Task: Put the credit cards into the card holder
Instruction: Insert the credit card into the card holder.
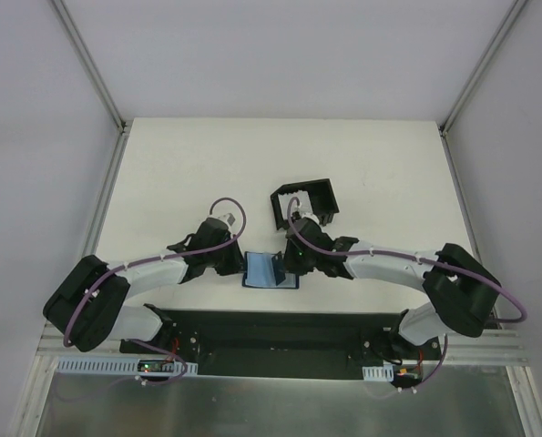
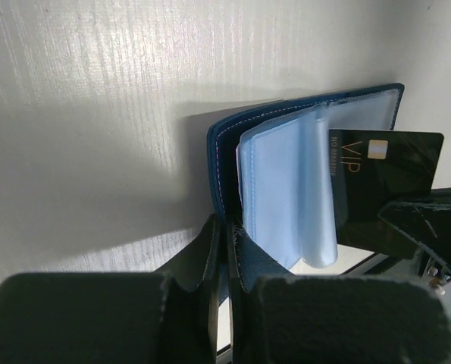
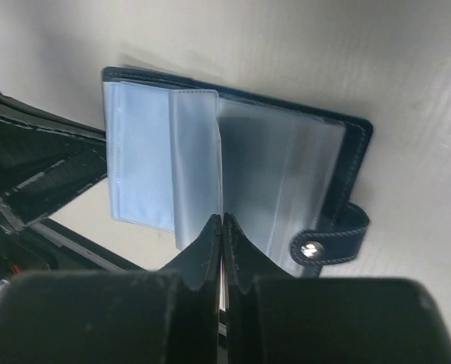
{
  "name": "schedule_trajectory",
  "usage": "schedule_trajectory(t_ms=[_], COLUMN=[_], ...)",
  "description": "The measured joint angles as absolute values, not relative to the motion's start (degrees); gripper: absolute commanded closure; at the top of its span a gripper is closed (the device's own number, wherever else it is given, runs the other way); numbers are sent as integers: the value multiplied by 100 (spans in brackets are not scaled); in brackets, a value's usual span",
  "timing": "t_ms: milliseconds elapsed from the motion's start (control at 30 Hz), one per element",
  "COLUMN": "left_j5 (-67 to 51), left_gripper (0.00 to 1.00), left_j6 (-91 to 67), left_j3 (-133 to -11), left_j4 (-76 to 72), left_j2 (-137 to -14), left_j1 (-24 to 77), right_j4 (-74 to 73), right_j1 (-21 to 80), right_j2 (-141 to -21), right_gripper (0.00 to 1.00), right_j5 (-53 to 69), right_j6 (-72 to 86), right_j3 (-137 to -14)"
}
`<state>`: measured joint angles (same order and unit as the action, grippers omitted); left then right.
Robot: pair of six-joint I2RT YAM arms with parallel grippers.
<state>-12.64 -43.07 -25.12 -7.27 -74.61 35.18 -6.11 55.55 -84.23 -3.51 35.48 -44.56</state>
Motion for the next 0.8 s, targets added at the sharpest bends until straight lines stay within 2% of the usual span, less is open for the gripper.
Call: schedule_trajectory(t_ms=[500,800], left_j5=[-1297,-1299], left_gripper=[100,100], left_j6=[-4383,-4418], left_j3=[-2482,-2480], left_j4=[-1048,-1096], left_j2=[-7640,-7664], left_j1=[3518,3518], right_j4=[1229,40], right_j1=[5531,5531], right_j2=[-8586,-7516], right_gripper=[100,100], right_j5=[528,-565], right_j6=[3459,3350], right_j3=[-4399,-4230])
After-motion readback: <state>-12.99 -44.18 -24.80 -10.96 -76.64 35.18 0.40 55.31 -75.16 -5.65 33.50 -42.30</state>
